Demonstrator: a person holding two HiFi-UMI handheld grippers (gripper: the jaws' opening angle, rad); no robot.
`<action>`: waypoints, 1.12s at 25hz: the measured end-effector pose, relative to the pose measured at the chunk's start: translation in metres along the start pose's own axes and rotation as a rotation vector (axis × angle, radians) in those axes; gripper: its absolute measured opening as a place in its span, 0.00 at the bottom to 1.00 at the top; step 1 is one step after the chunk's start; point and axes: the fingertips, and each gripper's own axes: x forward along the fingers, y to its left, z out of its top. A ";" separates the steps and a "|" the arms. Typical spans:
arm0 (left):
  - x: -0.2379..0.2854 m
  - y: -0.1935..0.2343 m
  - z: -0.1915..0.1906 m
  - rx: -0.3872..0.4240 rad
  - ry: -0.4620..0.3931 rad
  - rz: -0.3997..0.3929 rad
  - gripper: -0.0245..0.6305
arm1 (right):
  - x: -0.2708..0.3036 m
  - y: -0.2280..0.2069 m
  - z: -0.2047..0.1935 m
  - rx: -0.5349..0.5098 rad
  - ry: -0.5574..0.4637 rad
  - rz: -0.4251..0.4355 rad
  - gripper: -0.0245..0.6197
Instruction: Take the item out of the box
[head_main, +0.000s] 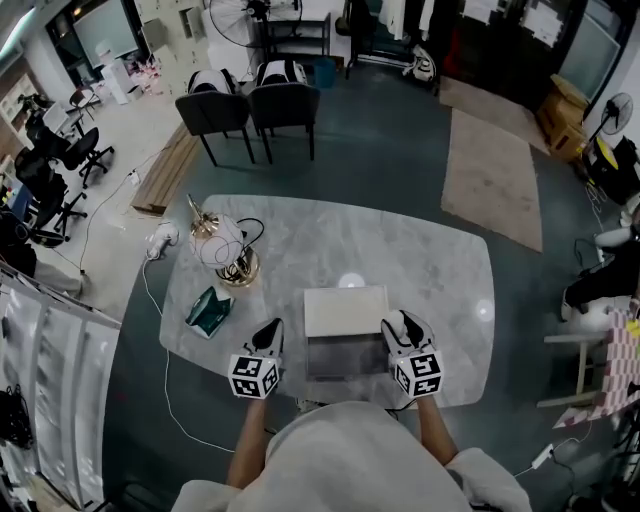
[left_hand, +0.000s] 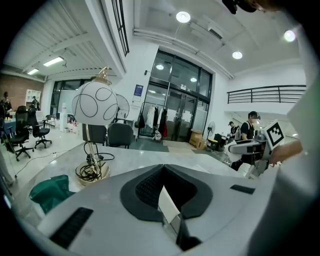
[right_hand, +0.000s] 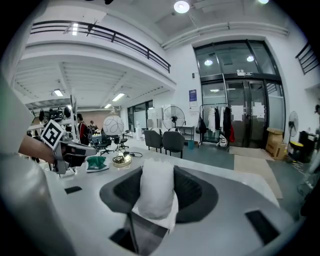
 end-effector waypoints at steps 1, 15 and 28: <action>0.000 0.000 0.000 0.001 0.001 0.000 0.06 | -0.001 -0.003 -0.001 0.003 0.001 -0.008 0.32; 0.002 -0.003 0.000 -0.001 0.004 0.002 0.06 | -0.003 -0.009 -0.012 0.025 0.019 -0.018 0.32; 0.002 -0.005 -0.001 -0.003 0.005 -0.003 0.06 | 0.001 0.003 -0.014 0.015 0.034 0.012 0.32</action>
